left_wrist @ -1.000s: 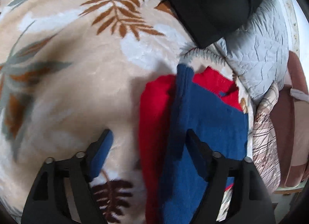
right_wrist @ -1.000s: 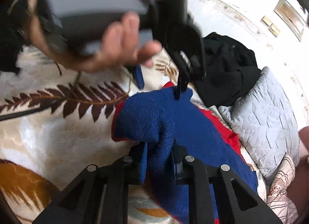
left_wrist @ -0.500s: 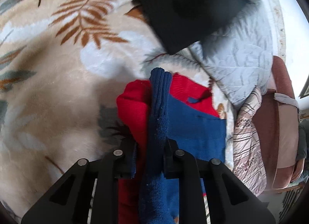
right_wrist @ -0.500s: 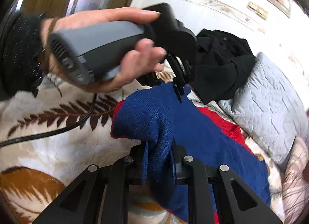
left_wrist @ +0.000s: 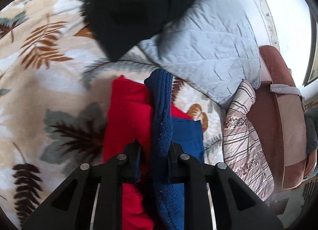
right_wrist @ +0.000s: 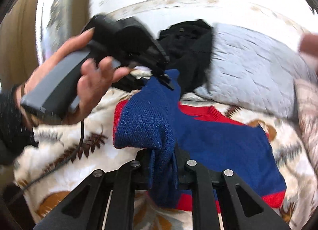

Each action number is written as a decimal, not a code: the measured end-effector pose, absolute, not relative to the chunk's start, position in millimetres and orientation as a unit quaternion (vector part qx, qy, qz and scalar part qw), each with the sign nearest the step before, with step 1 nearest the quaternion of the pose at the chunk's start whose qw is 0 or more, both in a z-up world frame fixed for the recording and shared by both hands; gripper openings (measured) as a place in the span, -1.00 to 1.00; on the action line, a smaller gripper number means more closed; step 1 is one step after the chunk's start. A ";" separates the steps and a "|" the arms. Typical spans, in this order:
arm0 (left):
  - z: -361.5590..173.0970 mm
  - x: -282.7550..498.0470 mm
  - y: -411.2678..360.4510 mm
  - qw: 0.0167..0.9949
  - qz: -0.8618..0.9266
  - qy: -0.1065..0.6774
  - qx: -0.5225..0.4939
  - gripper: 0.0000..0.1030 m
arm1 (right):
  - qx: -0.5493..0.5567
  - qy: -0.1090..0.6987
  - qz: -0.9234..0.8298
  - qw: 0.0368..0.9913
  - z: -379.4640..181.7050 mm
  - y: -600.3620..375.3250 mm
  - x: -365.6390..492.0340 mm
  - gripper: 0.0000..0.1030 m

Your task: Fold small clothes

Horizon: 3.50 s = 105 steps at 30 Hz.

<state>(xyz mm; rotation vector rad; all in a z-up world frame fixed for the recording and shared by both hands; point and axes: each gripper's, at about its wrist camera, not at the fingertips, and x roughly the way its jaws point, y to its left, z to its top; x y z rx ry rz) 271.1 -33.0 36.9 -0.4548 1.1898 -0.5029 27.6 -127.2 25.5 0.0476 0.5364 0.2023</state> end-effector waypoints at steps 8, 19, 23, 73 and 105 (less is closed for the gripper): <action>39.5 266.8 -98.5 0.782 -0.223 0.554 -0.178 -0.69 | 0.222 0.281 0.085 0.930 8.5 -212.7 28.2 -0.75; 18.6 255.0 -200.0 0.788 -0.237 0.561 -0.092 -0.69 | 0.342 0.291 0.062 0.891 -16.5 -280.7 14.0 -0.75; -1.4 254.4 -237.5 0.784 -0.236 0.572 -0.050 -0.69 | 0.399 0.298 0.045 0.866 -34.9 -308.3 9.9 -0.75; -37.7 229.8 -112.7 0.798 -0.196 0.545 -0.165 0.16 | 0.338 0.290 0.016 0.895 -42.2 -358.3 132.2 -0.74; -6.6 168.7 -115.1 0.843 -0.116 0.521 -0.065 0.48 | 0.305 0.371 0.054 0.875 -57.9 -364.7 88.3 -0.53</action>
